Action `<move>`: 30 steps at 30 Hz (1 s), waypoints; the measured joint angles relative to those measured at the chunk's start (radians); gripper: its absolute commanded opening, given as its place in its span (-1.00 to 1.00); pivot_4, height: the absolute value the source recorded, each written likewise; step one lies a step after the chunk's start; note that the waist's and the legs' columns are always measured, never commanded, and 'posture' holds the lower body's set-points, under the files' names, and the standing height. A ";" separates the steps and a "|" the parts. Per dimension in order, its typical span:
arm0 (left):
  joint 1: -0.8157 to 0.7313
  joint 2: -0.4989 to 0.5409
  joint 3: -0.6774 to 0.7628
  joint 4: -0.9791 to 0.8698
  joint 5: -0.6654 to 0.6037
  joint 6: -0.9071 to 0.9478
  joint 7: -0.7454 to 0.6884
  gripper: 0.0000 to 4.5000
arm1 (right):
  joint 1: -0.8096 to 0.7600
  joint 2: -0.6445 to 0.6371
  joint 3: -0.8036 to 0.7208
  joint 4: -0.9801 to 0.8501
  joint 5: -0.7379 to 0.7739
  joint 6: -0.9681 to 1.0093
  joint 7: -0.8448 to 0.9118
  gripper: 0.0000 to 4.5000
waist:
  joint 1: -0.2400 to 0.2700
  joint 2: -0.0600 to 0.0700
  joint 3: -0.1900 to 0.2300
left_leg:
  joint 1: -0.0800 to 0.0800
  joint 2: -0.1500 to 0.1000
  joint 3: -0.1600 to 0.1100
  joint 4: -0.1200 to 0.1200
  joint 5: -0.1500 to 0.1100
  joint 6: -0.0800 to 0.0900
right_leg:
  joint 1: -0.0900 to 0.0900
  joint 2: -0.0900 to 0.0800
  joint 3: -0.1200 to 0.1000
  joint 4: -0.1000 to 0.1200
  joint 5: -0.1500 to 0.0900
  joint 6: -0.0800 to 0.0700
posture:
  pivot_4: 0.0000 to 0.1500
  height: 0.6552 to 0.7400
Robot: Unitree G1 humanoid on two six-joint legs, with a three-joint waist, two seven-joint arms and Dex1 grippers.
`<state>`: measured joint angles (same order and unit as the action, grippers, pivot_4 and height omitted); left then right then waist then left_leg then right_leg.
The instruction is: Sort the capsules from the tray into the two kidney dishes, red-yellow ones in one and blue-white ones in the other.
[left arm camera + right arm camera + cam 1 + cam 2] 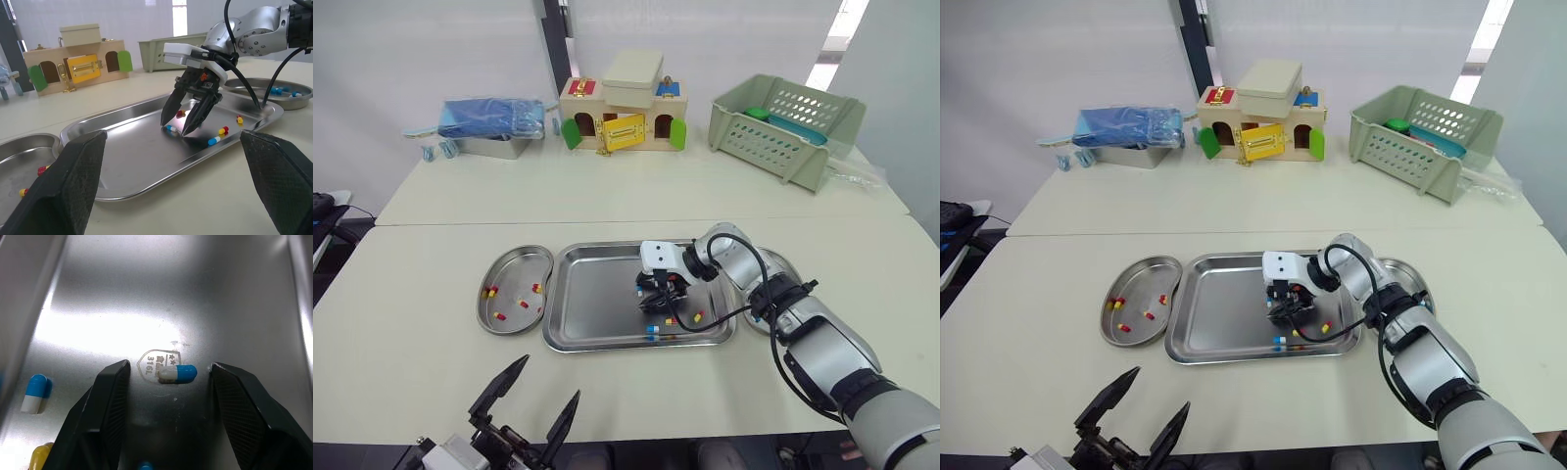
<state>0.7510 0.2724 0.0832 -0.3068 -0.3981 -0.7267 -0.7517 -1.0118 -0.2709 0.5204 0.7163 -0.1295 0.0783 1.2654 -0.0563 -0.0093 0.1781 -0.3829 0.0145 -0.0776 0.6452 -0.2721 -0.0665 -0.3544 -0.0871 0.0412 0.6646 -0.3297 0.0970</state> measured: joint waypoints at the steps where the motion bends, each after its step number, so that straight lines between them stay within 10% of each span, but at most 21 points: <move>1: 0.000 0.001 0.000 0.000 0.000 0.000 0.000 1.00 | 0.000 0.001 -0.004 0.001 -0.002 0.002 -0.001 -0.02 | 0.000 0.000 0.000 | 0.000 0.000 0.000 0.000 0.000 0.000 | 0.000 0.000 0.000 0.000 0.000 0.000 | 1.00 1.00; 30: 0.000 0.018 0.000 0.030 -0.001 -0.010 -0.003 1.00 | 0.000 0.016 -0.026 0.007 -0.010 0.019 0.000 -0.46 | 0.000 0.000 0.000 | 0.000 0.000 0.000 0.000 0.000 0.000 | 0.000 0.000 0.000 0.000 0.000 0.000 | 1.00 1.00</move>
<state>0.7505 0.2900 0.0831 -0.2772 -0.3993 -0.7365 -0.7546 -1.0119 -0.2549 0.4939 0.7231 -0.1395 0.0973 1.2657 -0.0566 -0.0092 0.1781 -0.3828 0.0145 -0.0776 0.6451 -0.2721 -0.0665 -0.3544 -0.0871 0.0412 0.6647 -0.3297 0.0971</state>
